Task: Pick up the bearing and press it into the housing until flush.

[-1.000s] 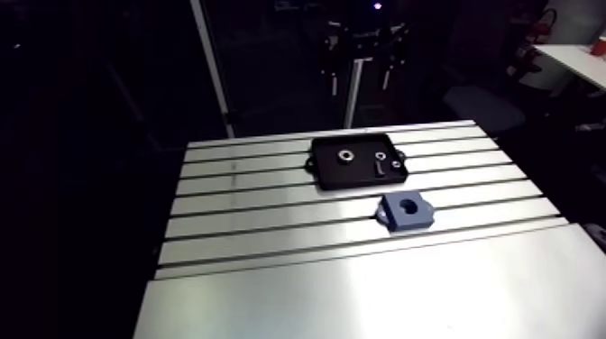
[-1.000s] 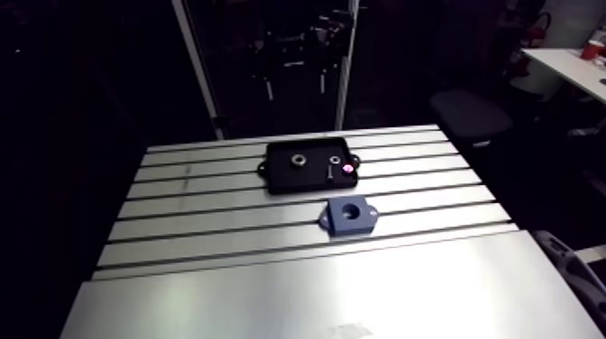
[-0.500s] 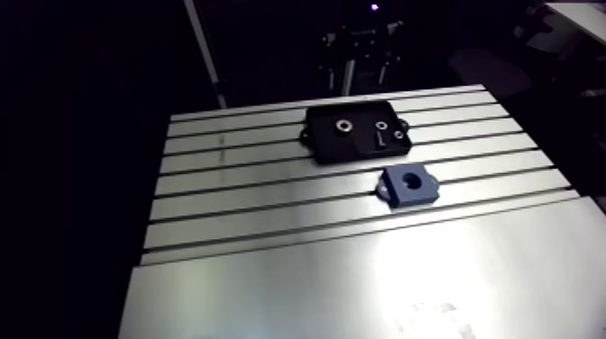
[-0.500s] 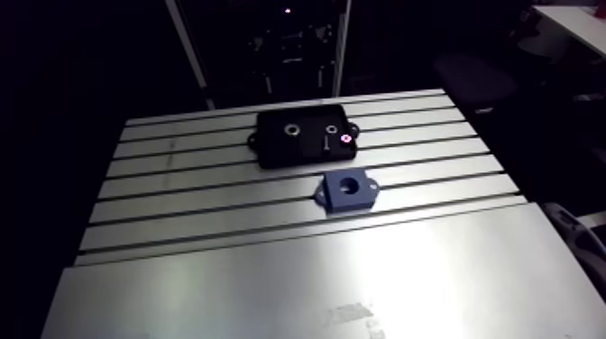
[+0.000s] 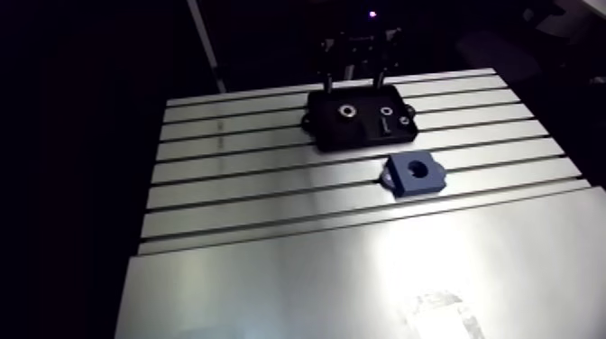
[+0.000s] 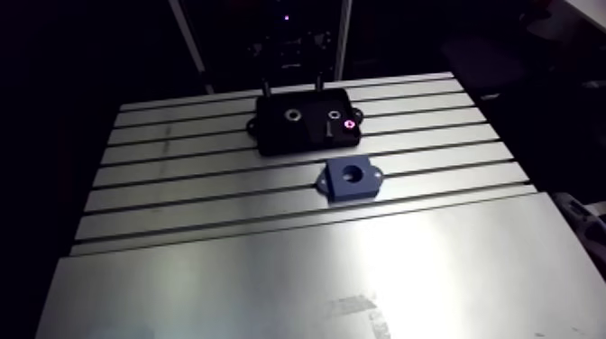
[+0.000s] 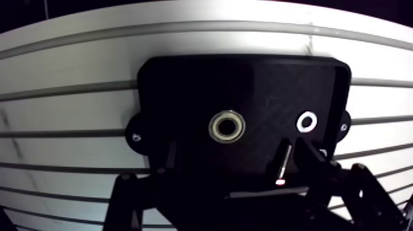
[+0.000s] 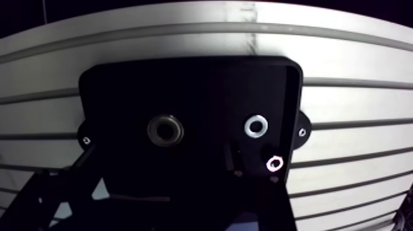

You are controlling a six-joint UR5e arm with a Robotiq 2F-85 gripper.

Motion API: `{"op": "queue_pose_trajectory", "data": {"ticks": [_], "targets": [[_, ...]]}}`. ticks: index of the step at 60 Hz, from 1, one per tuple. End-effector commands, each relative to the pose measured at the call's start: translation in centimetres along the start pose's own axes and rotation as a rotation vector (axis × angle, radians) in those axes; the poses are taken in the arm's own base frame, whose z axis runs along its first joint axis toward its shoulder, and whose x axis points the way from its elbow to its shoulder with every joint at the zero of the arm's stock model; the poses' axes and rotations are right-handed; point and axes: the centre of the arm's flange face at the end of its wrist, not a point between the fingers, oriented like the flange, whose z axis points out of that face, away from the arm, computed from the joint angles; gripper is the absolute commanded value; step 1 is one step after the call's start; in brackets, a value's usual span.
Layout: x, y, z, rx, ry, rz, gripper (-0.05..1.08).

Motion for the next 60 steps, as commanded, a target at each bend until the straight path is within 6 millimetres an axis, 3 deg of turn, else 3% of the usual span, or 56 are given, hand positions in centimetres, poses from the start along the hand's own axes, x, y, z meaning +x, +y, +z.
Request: {"op": "queue_pose_trajectory", "data": {"ticks": [1, 29, 60], "targets": [[-0.5, -0.2, 1.3, -0.002, -0.026, -0.003, 0.04], [-0.7, -0.2, 3.3, -0.002, -0.038, -0.002, 0.30], [-0.4, -0.1, 4.0, -0.002, -0.037, 0.000, 0.37]]}}
